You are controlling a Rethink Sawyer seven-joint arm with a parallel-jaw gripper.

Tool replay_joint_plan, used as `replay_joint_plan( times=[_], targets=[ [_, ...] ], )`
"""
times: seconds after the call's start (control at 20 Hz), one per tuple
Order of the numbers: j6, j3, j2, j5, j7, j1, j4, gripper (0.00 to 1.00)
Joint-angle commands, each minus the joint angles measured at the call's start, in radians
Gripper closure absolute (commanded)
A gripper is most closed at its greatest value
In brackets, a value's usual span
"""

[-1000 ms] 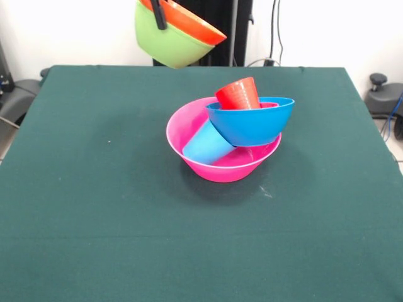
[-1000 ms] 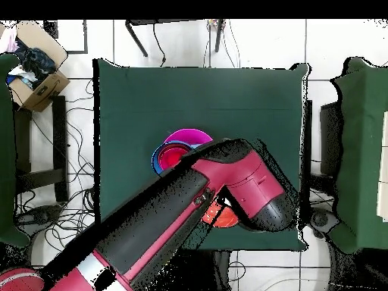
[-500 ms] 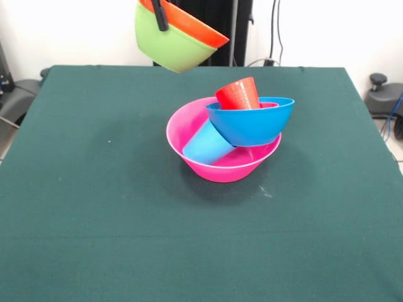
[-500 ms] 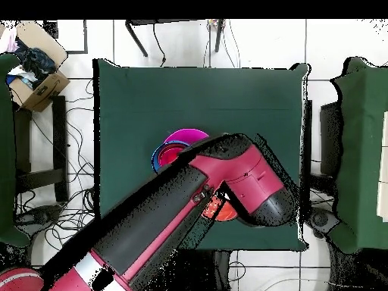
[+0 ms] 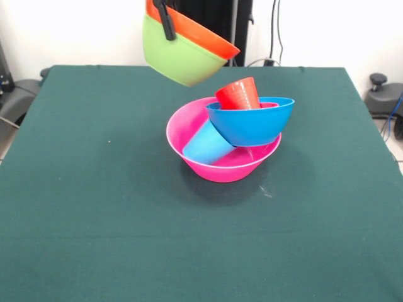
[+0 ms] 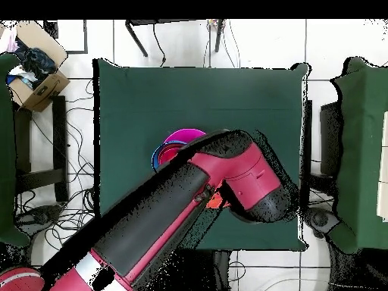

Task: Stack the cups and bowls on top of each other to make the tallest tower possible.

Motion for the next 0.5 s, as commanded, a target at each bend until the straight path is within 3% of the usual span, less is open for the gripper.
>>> replay_joint_plan(
  times=[0.05, 0.5],
  targets=[
    [0.134, 0.11, 0.005, 0.078, 0.105, -0.004, -0.07, 1.0],
    [0.168, 0.139, 0.0, 0.151, 0.06, -0.021, -0.055, 1.0]
  ],
)
